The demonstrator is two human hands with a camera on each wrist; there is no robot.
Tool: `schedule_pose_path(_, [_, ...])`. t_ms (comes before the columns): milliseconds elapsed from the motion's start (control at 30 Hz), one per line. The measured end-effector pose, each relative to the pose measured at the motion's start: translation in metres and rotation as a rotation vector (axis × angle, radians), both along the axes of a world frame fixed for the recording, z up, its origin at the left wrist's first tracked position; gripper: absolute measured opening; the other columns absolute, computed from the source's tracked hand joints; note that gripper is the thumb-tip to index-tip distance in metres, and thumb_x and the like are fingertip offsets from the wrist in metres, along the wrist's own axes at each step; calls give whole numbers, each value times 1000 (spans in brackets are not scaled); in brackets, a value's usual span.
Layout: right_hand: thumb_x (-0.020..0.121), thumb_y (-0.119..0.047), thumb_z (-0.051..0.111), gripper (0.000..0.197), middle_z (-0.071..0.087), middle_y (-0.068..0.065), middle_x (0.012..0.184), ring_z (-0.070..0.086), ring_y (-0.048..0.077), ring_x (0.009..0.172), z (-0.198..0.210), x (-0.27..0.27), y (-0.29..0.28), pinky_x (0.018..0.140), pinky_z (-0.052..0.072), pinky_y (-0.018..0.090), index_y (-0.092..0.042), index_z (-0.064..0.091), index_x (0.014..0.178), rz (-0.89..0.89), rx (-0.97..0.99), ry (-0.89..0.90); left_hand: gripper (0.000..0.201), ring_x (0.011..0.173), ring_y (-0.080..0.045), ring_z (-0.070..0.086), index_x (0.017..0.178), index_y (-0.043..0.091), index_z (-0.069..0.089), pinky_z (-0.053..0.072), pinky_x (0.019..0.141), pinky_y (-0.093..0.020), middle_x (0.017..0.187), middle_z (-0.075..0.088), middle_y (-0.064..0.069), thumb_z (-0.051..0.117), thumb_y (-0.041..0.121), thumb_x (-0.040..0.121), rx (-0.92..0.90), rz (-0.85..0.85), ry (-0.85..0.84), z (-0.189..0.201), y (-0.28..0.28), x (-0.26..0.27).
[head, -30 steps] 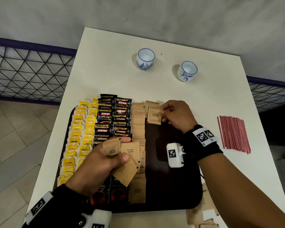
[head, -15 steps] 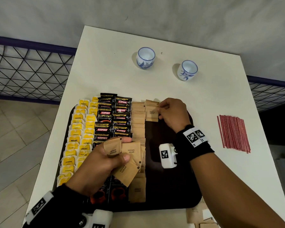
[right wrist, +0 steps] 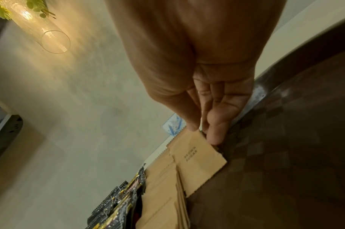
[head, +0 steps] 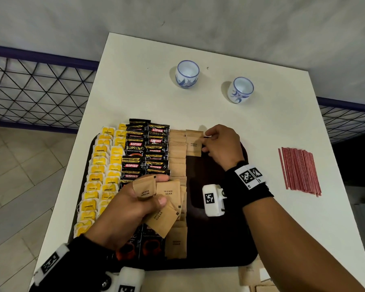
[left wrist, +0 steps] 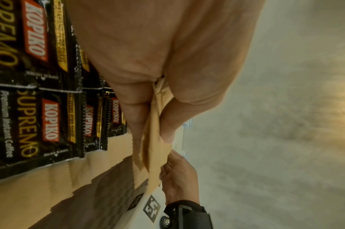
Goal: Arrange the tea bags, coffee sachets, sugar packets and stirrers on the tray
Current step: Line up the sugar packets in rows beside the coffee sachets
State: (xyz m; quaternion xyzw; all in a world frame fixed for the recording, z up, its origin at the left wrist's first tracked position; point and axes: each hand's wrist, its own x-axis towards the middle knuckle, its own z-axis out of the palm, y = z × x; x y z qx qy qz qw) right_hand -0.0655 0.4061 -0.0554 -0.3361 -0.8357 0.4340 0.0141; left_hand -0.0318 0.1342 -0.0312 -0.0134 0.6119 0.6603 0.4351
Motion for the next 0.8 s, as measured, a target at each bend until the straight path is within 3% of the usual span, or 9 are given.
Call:
schedule_pose_path(100, [84, -11, 71, 11, 67, 0, 71, 72, 17, 65, 6, 5, -1, 66, 59, 35, -16, 64, 91, -4, 7, 10, 44, 101, -27, 74, 118, 33, 71, 61, 81, -40, 112, 77, -6, 67, -1, 89, -3, 7, -9, 0, 1, -1])
schedule_pose_path(233, [87, -16, 71, 6, 72, 1, 80, 72, 13, 66, 29, 22, -13, 58, 50, 26, -19, 66, 90, 64, -44, 24, 47, 101, -28, 74, 122, 30, 69, 61, 81, -40, 112, 77, -7, 67, -4, 90, -12, 26, -10, 1, 6, -4])
schedule_pose_path(367, [83, -21, 80, 18, 73, 10, 84, 67, 14, 64, 48, 45, -34, 48, 45, 22, -12, 69, 94, 322, -332, -77, 48, 103, -29, 73, 125, 29, 67, 60, 85, -42, 111, 77, -7, 67, -5, 90, -31, 14, 30, 2, 13, -7])
schedule_pose_path(467, [79, -19, 84, 23, 70, 1, 82, 61, 2, 64, 47, 55, -43, 52, 45, 15, -10, 72, 96, 502, -382, -149, 51, 104, -26, 73, 126, 30, 65, 60, 86, -38, 113, 76, -4, 68, -5, 90, -47, -12, 65, 3, 18, -8])
schedule_pose_path(500, [78, -17, 85, 22, 70, -1, 83, 62, 1, 65, 45, 57, -45, 57, 48, 16, -10, 72, 94, 523, -385, -145, 52, 105, -24, 73, 127, 31, 64, 60, 87, -38, 115, 76, -3, 68, -5, 89, -55, -22, 79, 4, 19, -8])
schedule_pose_path(567, [76, -13, 86, 18, 72, 1, 86, 65, 7, 74, 40, 58, -45, 72, 58, 33, -13, 72, 89, 503, -385, -97, 53, 105, -20, 73, 127, 31, 64, 59, 89, -39, 116, 76, 0, 68, -6, 89, -65, -34, 95, 5, 20, -8])
schedule_pose_path(633, [78, -10, 84, 14, 73, 2, 86, 66, 12, 78, 39, 58, -46, 84, 56, 43, -13, 73, 87, 466, -374, -42, 50, 103, -17, 73, 125, 29, 64, 59, 85, -35, 113, 77, 2, 67, -6, 90, -77, -34, 99, 7, 21, -8])
schedule_pose_path(800, [81, -4, 79, 9, 73, 12, 86, 66, 20, 76, 39, 58, -49, 79, 56, 49, -13, 76, 81, 363, -389, 94, 40, 98, -16, 74, 117, 28, 68, 58, 83, -35, 105, 78, 4, 66, -3, 92, -124, -52, 122, 10, 22, -7])
